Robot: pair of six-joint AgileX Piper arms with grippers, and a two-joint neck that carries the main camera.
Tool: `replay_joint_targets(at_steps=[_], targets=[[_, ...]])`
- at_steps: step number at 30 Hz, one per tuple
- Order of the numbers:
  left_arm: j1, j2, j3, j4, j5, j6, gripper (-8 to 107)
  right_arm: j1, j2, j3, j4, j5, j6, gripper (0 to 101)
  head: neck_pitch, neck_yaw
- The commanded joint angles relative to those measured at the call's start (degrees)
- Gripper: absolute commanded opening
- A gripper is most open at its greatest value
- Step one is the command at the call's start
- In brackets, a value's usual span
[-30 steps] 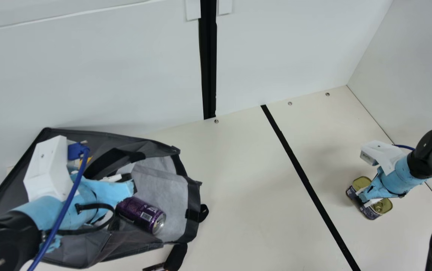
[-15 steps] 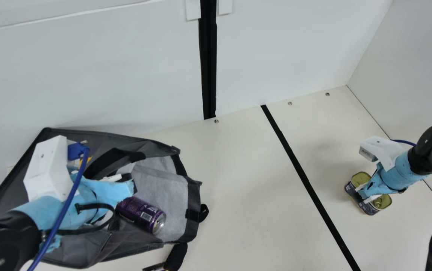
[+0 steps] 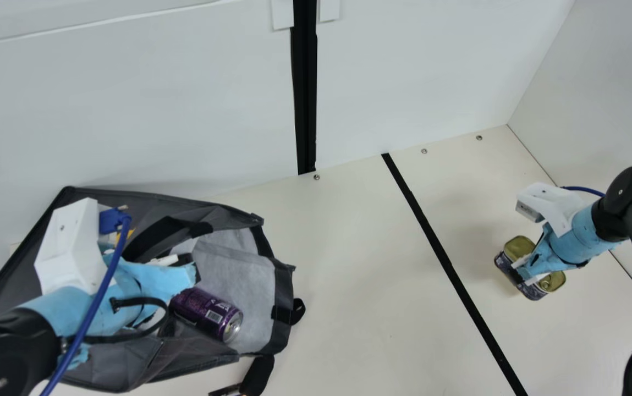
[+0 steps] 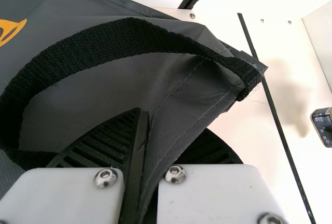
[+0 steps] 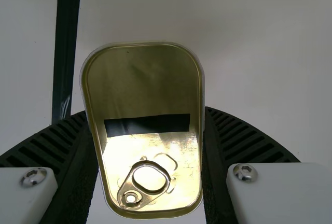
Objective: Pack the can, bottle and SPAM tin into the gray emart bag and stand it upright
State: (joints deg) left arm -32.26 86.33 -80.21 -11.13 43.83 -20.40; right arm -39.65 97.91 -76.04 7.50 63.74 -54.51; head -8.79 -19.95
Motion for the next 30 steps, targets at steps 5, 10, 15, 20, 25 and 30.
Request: replay_joint_targets(at_steps=[5,10,15,20,25,30], targets=[[0.00,0.00,0.00,0.00,0.00,0.00,-8,2.72,-2.67,0.06,-0.16,1.41,2.21,0,-1.21,-0.05],[0.00,0.00,0.00,0.00,0.00,0.00,-8,5.40,-5.26,0.72,-0.46,2.45,4.40,0,-1.21,-0.05],[0.00,0.00,0.00,0.00,0.00,0.00,-8,8.16,-7.74,1.56,-0.39,3.60,5.80,0,-1.21,-0.05],[0.00,0.00,0.00,0.00,0.00,0.00,-8,10.90,-9.63,2.31,-0.18,4.66,6.13,0,-1.21,-0.05],[0.00,0.00,0.00,0.00,0.00,0.00,-8,13.92,-11.29,2.98,0.11,5.60,5.92,0,-1.21,-0.05],[0.00,0.00,0.00,0.00,0.00,0.00,-8,17.39,-12.99,4.26,0.54,6.16,5.61,0,-1.21,-0.05]])
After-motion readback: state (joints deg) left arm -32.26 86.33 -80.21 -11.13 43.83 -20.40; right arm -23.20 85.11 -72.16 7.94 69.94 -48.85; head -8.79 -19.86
